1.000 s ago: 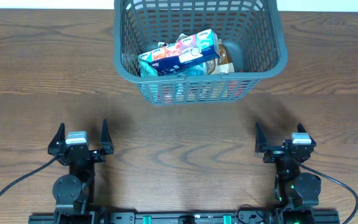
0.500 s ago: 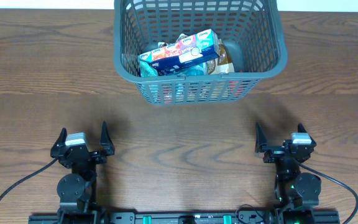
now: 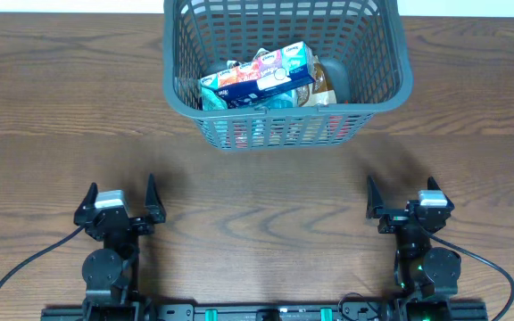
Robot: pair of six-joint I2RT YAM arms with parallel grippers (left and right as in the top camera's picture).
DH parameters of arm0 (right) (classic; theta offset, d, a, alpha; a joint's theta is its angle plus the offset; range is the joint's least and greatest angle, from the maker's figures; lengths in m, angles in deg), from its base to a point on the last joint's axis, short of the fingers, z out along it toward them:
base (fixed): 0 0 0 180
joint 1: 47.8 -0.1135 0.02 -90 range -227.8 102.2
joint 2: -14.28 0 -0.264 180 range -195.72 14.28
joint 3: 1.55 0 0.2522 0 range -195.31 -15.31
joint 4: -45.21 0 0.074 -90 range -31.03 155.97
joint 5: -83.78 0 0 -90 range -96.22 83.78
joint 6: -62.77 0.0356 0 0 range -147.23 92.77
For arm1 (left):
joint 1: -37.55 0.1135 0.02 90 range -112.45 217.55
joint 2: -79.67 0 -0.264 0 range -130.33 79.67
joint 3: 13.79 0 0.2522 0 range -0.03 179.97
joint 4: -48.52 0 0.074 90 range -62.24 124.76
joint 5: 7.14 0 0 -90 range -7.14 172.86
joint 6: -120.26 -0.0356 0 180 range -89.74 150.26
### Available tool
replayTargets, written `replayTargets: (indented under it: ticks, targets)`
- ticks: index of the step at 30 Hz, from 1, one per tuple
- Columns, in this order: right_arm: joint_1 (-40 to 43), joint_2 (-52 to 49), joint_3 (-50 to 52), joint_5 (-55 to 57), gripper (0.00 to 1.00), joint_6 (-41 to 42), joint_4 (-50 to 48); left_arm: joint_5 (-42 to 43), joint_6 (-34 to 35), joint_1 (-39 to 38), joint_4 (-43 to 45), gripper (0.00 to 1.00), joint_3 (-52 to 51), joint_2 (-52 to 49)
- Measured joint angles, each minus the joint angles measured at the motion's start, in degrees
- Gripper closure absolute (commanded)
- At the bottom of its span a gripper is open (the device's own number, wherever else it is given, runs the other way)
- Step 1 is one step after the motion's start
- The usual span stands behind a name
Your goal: Pack container
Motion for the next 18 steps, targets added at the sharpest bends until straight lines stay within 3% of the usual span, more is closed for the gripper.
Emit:
replayTargets:
  ticks: [18]
  targets:
    - [0.0, 0.0, 0.0, 0.0, 0.01, 0.0, 0.0, 6.1, -2.9, 0.0, -0.4, 0.01, 0.0, 0.0]
